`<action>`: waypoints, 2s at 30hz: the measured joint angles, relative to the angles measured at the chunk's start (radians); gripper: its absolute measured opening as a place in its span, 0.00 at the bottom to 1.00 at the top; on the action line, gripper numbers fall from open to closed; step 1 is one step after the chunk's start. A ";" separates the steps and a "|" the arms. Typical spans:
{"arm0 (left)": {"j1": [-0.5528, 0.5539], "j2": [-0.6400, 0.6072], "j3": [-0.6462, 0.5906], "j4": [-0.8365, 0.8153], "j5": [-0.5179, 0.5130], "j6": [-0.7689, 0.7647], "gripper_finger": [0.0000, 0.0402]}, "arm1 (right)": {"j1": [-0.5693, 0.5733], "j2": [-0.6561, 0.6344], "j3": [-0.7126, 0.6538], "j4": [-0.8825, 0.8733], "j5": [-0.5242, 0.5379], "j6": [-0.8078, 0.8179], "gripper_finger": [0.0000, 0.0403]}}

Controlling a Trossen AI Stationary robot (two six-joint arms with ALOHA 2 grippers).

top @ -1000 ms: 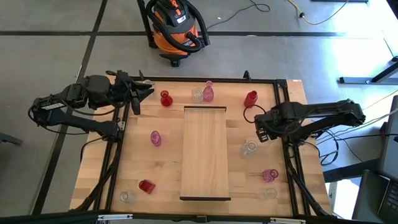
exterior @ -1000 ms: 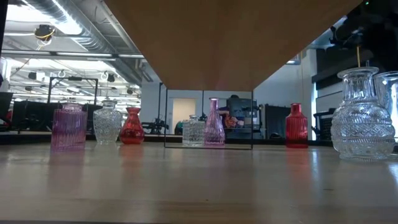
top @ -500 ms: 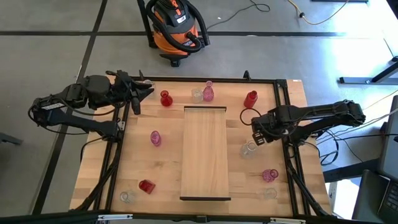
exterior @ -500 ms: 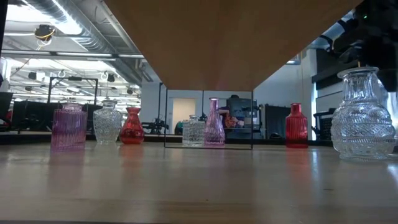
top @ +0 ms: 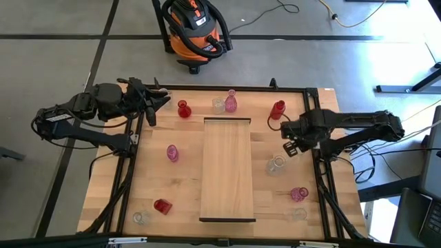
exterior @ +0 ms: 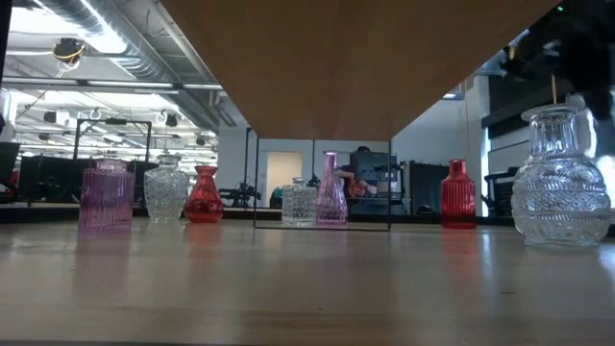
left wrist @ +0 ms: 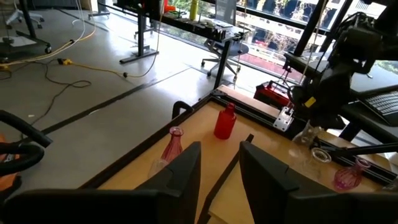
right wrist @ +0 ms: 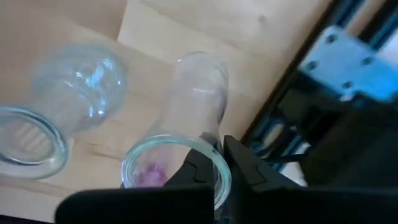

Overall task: Sort vases onto shelf
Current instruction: Put the transparent vase on the shelf

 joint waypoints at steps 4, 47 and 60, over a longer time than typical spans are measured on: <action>0.014 0.017 0.000 0.007 0.000 0.000 0.26 | -0.074 0.047 0.128 -0.006 0.019 -0.119 0.00; 0.119 0.330 0.000 -0.371 0.448 -0.207 0.26 | -0.180 0.441 0.890 -0.008 0.053 -0.509 0.00; 0.117 0.609 0.000 -0.380 0.389 -0.139 0.05 | -0.180 0.344 0.890 -0.008 0.069 -0.458 0.00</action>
